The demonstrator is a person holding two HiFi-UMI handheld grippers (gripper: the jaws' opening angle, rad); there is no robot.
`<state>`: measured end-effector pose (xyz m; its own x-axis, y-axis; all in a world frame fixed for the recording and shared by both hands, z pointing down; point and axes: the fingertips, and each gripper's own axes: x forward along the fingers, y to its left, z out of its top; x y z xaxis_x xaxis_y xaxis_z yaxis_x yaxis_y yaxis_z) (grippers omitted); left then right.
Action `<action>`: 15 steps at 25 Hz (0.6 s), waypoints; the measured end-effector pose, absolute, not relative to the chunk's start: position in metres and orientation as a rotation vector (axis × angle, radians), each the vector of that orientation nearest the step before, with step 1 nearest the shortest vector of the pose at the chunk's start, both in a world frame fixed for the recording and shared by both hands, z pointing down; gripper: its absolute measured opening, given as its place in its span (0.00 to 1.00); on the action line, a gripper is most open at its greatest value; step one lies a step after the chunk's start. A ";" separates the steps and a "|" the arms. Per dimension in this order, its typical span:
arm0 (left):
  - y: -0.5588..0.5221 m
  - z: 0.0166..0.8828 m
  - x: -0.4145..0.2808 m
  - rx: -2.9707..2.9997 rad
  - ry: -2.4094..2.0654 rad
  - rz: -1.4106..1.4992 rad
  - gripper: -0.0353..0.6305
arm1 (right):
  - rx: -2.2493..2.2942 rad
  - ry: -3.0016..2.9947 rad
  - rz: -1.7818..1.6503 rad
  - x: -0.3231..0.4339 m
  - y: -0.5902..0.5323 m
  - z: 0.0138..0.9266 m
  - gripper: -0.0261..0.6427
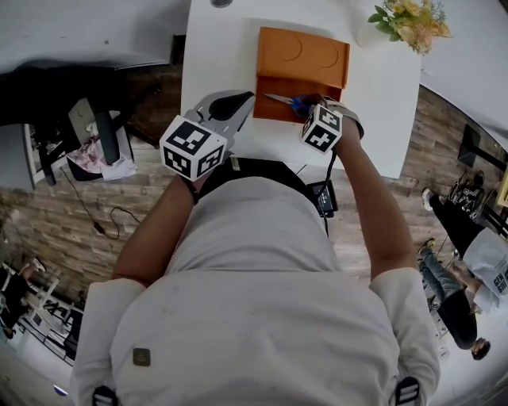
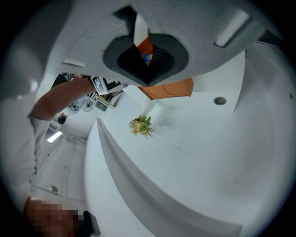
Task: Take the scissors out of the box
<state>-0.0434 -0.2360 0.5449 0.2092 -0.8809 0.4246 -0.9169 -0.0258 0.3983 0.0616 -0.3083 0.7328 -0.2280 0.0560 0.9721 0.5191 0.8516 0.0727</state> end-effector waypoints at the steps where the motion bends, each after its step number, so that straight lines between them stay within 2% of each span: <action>1: -0.236 0.544 -0.043 1.897 -1.665 0.078 0.06 | -0.431 -1.770 -0.460 0.062 -0.310 0.729 0.18; 15: -0.243 0.515 -0.048 1.939 -1.679 0.071 0.06 | -0.290 -1.929 -0.429 0.063 -0.317 0.662 0.18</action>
